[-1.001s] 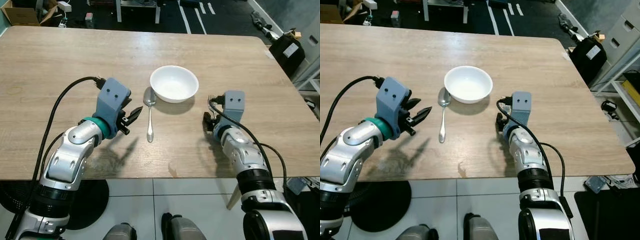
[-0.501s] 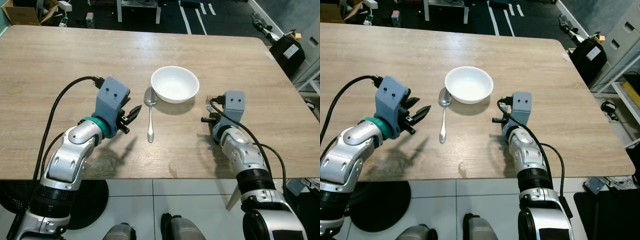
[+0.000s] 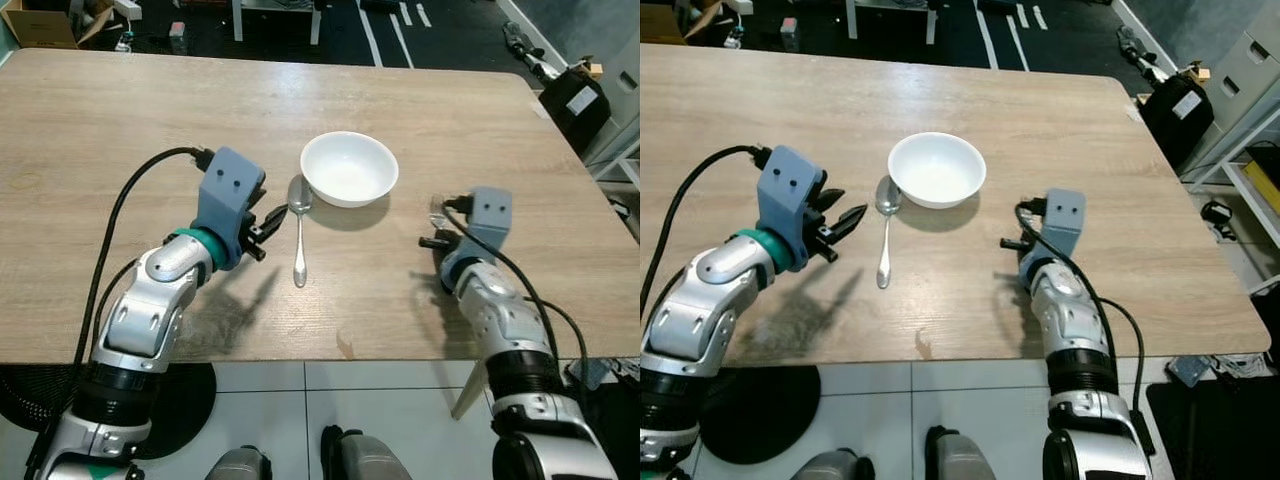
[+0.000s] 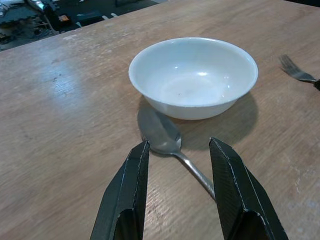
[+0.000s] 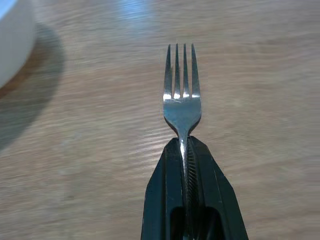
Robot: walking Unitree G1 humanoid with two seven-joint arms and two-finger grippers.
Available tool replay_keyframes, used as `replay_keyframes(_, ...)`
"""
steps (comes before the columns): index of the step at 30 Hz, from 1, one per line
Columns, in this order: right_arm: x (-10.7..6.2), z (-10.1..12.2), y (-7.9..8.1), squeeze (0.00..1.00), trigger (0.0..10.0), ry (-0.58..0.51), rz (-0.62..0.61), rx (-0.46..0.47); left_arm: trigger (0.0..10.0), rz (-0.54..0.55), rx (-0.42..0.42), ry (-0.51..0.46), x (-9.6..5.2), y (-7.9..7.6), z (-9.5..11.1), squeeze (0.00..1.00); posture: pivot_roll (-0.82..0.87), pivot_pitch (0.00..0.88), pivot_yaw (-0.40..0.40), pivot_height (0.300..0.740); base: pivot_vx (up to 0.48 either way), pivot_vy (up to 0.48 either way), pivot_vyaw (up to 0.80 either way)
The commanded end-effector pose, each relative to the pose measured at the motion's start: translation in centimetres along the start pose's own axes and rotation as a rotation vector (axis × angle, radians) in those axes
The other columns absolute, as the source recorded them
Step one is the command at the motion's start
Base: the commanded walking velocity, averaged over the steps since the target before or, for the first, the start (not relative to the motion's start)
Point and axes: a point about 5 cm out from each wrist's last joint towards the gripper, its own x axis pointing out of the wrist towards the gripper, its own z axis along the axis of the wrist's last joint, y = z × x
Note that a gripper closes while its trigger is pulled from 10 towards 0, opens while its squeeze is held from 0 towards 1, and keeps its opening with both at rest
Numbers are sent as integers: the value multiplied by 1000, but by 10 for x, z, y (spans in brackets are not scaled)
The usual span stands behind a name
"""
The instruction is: Setting the table
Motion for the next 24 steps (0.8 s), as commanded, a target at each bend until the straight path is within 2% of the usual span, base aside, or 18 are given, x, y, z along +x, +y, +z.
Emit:
replay_keyframes(1, -5, 9, -7, 0, 0, -53, -18, 39, 10000, 3, -1, 7, 2, -1, -4, 0, -28, 11, -20, 740, 0, 0, 0)
replay_keyframes(2, -5, 9, -7, 0, 0, -53, -18, 39, 10000, 3, -1, 7, 2, -1, -4, 0, -28, 11, -20, 740, 0, 0, 0)
replay_keyframes(5, -25, 53, -4, 0, 0, -290, 16, 101, 10000, 19, -7, -6, 8, 2, -3, 0, -60, 0, -17, 740, 0, 0, 0)
replay_keyframes(8, -25, 53, -4, 0, 0, -290, 16, 101, 10000, 19, -7, -6, 8, 2, -3, 0, -60, 0, -17, 740, 0, 0, 0)
replay_keyframes(9, -41, 75, 0, 0, 2353, -425, 54, 104, 10000, 28, -12, -15, 14, 2, -1, 0, -71, 0, 8, 740, 0, 0, 0)
replay_keyframes(10, -41, 75, 0, 0, 2353, -425, 54, 104, 10000, 28, -12, -15, 14, 2, -1, 0, -71, 0, 8, 740, 0, 0, 0)
replay_keyframes(11, -48, 80, 1, 0, 10000, -472, 52, 87, 10000, 29, -8, -22, 17, 1, 1, 0, -67, 0, 11, 740, 0, 0, 0)
replay_keyframes(15, -53, 80, 1, 0, 10000, -499, 40, 63, 10000, 40, -11, -28, 18, 1, 2, 0, -65, 0, 14, 740, 0, 0, 0)
replay_keyframes(17, -58, 69, 3, 0, 10000, -505, 16, 20, 10000, 87, -19, -45, 20, 4, 3, 0, -59, 0, 28, 740, 0, 0, 0)
replay_keyframes(20, -60, 63, 4, 0, 10000, -498, 15, 5, 10000, 112, -21, -53, 20, 6, 4, 0, -58, 0, 30, 740, 0, 0, 0)
replay_keyframes(22, -59, 49, 7, 0, 10000, -469, 16, -24, 10000, 186, -37, -76, 21, 10, 4, 0, -58, 0, 32, 740, 0, 0, 0)
replay_keyframes(23, -59, 49, 7, 0, 10000, -469, 16, -24, 10000, 186, -37, -76, 21, 10, 4, 0, -58, 0, 32, 740, 0, 0, 0)
replay_keyframes(24, -57, 45, 9, 0, 10000, -459, 32, -38, 10000, 232, -36, -84, 20, 12, 3, 0, -58, 0, 32, 740, 0, 0, 0)
